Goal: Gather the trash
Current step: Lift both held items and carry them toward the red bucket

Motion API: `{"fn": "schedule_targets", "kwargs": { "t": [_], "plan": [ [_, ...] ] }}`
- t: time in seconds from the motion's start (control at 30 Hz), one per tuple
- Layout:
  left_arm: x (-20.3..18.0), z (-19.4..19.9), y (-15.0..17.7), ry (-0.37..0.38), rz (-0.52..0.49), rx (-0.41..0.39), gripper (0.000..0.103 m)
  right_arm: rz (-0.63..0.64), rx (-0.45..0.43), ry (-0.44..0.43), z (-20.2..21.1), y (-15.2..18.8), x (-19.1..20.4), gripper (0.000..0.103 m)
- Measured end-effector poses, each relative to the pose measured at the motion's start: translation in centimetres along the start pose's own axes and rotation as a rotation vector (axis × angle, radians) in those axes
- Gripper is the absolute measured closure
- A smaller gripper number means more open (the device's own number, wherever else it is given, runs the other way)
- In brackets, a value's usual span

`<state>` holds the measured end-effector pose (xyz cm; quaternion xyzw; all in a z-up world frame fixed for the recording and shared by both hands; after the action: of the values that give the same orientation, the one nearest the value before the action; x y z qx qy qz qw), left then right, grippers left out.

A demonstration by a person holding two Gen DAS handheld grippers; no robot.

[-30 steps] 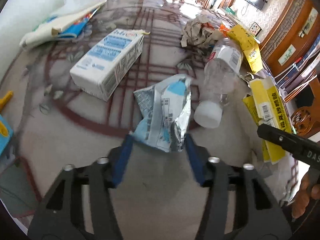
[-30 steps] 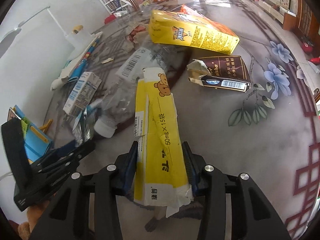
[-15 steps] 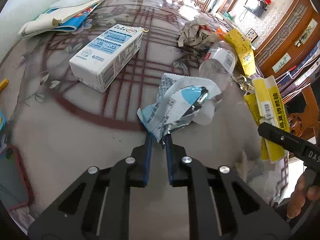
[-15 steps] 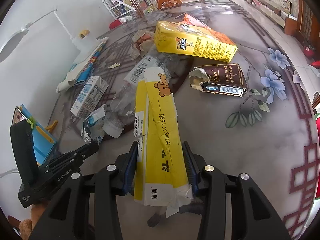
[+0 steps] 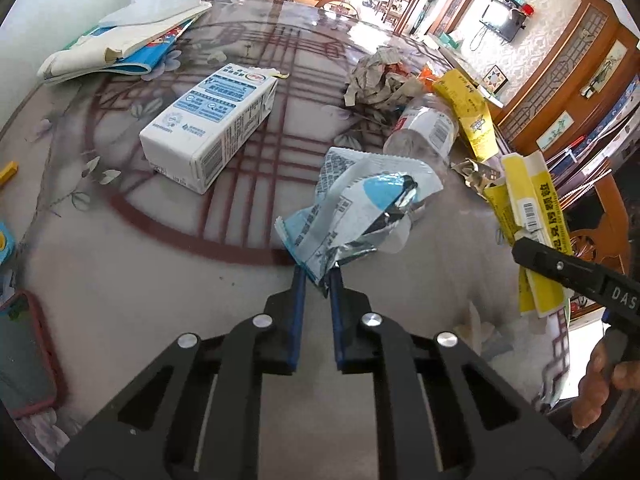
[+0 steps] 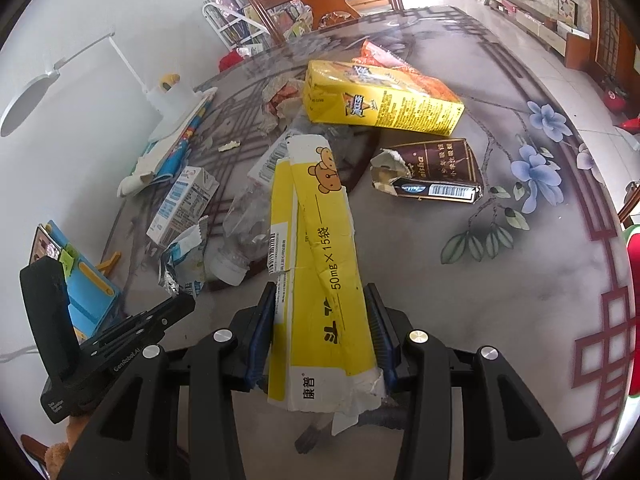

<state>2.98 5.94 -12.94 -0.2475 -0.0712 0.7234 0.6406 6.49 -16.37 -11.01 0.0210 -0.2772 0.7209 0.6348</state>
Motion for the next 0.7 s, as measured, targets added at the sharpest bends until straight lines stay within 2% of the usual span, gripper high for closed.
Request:
{"fn": "schedule_targets", "kwargs": {
  "t": [0.1,0.23,0.7],
  "plan": [
    [-0.02,0.41,-0.08,0.025,0.009,-0.020,0.092,-0.007,-0.006,-0.007,0.22,-0.05,-0.15,0.062],
    [-0.23,0.91,-0.23,0.022,-0.001,-0.050,0.092,-0.008,-0.013,-0.007,0.45,-0.05,-0.21,0.062],
    [-0.80,0.99,-0.23,0.027,-0.024,-0.064,0.092,-0.017,-0.029,-0.003,0.92,0.00,-0.69,0.062]
  ]
}}
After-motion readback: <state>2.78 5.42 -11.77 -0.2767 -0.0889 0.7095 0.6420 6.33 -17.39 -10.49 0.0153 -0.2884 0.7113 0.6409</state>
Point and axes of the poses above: each gripper's, at about its wrist camera, not at the fingertips, and z roughly against the way its jaws point, x to its left, y to its underside, the point moved 1 cm from there along -z, roughly the way its jaws point, and after that the axes turned 5 degrees about x, right-handed, at the moved point
